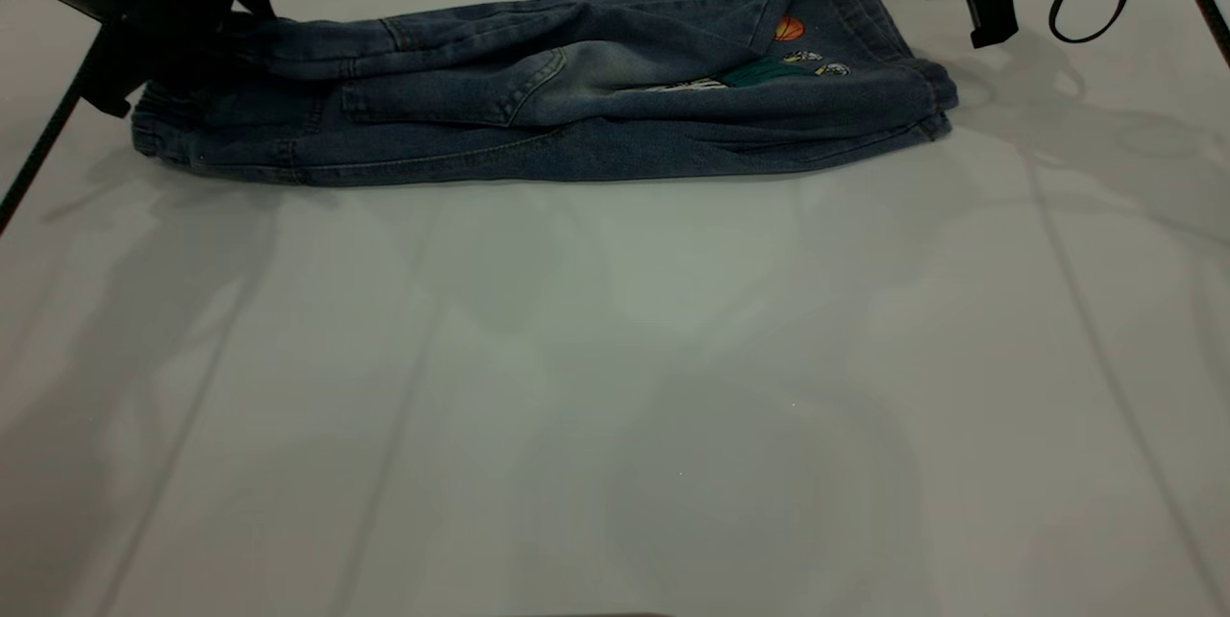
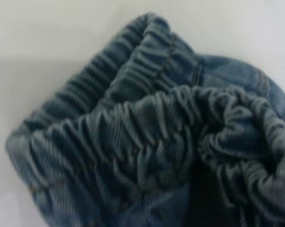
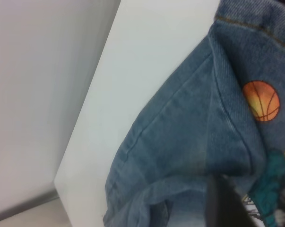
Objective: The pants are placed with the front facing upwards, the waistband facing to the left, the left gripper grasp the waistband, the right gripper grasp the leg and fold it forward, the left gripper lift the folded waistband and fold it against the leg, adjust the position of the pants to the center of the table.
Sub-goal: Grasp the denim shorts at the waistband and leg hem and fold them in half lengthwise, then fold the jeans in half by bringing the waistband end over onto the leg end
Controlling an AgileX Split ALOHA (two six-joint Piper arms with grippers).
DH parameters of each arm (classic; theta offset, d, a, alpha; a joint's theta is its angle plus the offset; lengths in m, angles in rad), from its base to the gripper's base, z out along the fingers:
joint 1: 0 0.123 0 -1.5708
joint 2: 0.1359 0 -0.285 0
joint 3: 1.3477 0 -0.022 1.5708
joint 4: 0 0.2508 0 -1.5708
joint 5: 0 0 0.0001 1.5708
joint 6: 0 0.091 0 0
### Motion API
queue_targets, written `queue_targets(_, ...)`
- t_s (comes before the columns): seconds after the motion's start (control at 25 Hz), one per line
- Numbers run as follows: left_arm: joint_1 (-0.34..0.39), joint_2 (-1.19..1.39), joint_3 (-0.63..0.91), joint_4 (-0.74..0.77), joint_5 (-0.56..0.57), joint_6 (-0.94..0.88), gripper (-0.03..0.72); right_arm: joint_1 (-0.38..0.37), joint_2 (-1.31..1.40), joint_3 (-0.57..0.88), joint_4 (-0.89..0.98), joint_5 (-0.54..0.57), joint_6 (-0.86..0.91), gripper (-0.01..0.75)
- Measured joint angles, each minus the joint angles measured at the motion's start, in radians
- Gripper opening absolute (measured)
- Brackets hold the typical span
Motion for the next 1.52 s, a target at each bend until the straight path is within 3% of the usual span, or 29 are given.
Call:
queue_targets(0.12, 0.0, 0.0, 0.0, 0.039, -0.009, 0.012, 0.488, 0.0, 0.0, 0.0, 0.0, 0.033, -0.011, 0.32)
queue_targets(0.28, 0.0, 0.0, -0.018, 0.037, 0.013, -0.034, 0.51, 0.0, 0.0, -0.001, 0.0, 0.113, -0.063, 0.404)
queue_targets(0.52, 0.018, -0.042, -0.057, 0.162, 0.098, 0.059, 0.511, 0.0, 0.0, -0.002, -0.017, 0.226, -0.17, 0.424)
queue_targets(0.64, 0.056, -0.094, -0.086, 0.212, 0.228, 0.155, 0.511, 0.0, 0.0, -0.002, -0.031, 0.246, -0.18, 0.425)
queue_targets(0.88, 0.18, -0.182, -0.103, 0.247, 0.594, 0.352, 0.511, 0.0, 0.0, -0.002, -0.065, 0.287, -0.197, 0.425)
queue_targets(1.08, 0.238, -0.187, -0.103, 0.298, 0.776, 0.537, 0.511, 0.0, 0.0, -0.002, -0.095, 0.319, -0.218, 0.425)
queue_targets(1.28, 0.248, -0.177, -0.103, 0.301, 0.796, 0.543, 0.521, 0.0, 0.0, -0.002, -0.131, 0.331, -0.233, 0.425)
queue_targets(1.52, 0.292, -0.083, -0.103, 0.196, 0.763, 0.532, 0.538, 0.0, 0.0, -0.002, -0.138, 0.338, -0.24, 0.425)
